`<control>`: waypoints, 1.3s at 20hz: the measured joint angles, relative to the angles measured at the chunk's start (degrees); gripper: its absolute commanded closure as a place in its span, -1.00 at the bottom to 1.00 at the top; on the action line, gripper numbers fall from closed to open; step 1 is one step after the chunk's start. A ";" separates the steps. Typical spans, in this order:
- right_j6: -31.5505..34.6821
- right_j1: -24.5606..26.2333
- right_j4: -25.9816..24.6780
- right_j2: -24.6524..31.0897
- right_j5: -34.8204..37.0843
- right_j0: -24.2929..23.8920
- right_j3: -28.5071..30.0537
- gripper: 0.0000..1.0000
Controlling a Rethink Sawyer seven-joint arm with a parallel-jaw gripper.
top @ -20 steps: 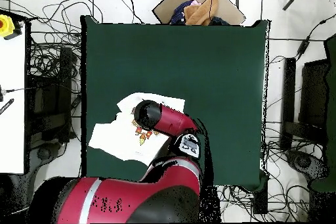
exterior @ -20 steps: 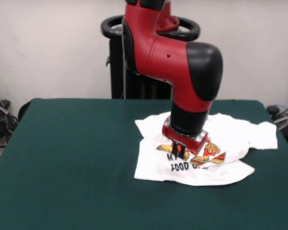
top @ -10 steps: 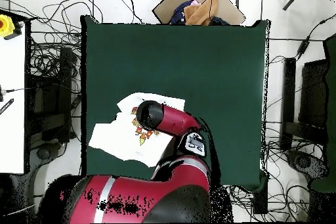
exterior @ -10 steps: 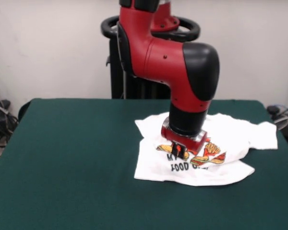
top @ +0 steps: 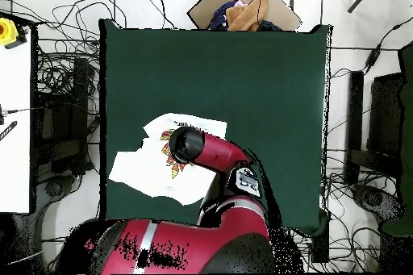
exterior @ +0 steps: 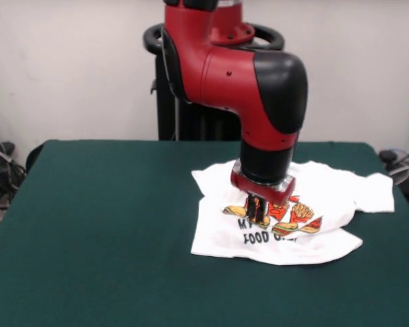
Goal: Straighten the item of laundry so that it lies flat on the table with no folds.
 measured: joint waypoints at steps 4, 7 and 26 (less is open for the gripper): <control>0.00 -2.59 0.00 1.78 2.15 -2.17 2.44 1.00; 0.00 -3.88 0.00 2.35 4.75 -3.21 2.97 1.00; 0.00 2.51 -2.09 0.97 1.08 -3.00 -5.47 1.00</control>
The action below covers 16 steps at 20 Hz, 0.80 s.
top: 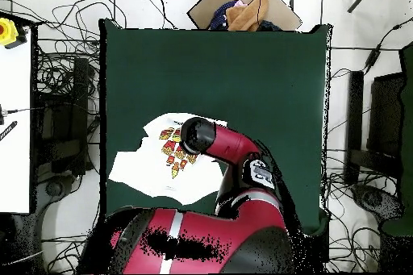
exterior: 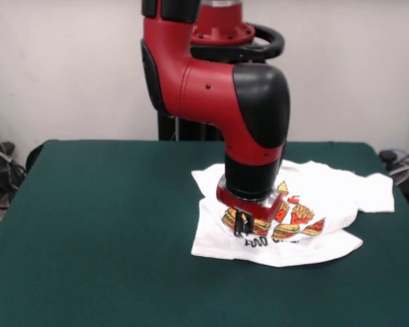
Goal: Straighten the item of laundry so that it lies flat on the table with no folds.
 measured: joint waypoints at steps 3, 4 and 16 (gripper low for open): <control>0.00 0.35 -0.46 -0.84 1.14 0.94 -1.05 1.00; 0.00 0.45 -0.55 -0.99 1.44 1.11 -1.32 1.00; 0.00 1.76 -2.19 -1.39 7.91 1.30 -5.46 1.00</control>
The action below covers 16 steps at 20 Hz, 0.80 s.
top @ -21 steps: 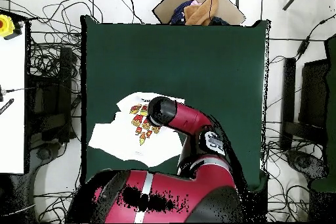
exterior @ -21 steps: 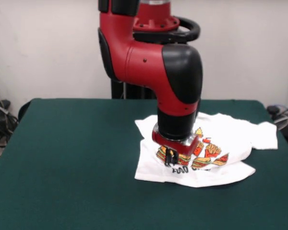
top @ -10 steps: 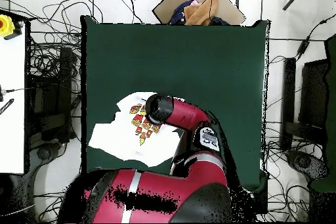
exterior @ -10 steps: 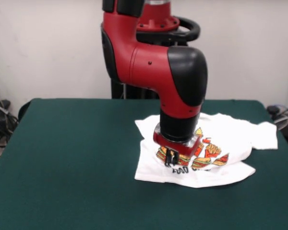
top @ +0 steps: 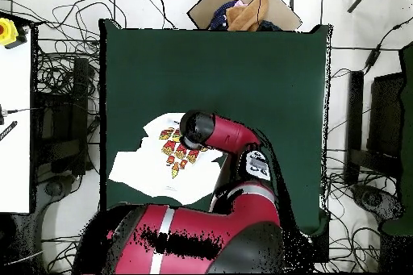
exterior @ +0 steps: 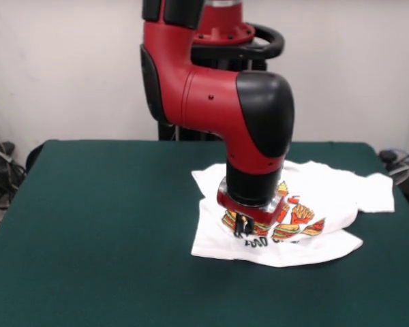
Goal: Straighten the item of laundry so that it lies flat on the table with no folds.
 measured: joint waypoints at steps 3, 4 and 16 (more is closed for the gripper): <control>0.00 0.11 -0.01 -0.12 0.77 0.11 -0.40 1.00; 0.00 0.09 -0.01 -0.12 0.80 0.09 -0.39 1.00; 0.00 -5.56 -0.07 -0.11 15.21 0.25 -1.61 1.00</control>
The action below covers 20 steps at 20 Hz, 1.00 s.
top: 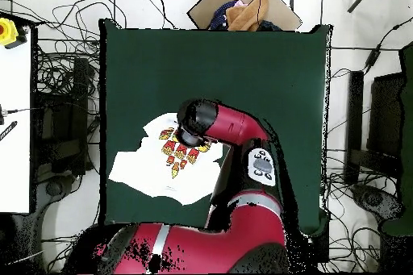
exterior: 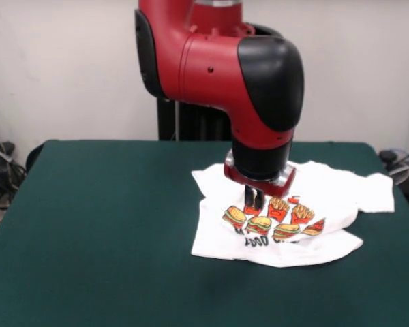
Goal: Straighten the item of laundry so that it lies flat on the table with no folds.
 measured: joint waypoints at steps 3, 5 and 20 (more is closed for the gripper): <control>0.00 -0.50 -0.04 -0.01 1.25 0.02 -0.85 1.00; 0.00 -0.29 -0.06 -0.01 1.04 0.17 -2.46 1.00; 0.00 6.76 -0.05 0.01 -13.83 2.09 -5.18 1.00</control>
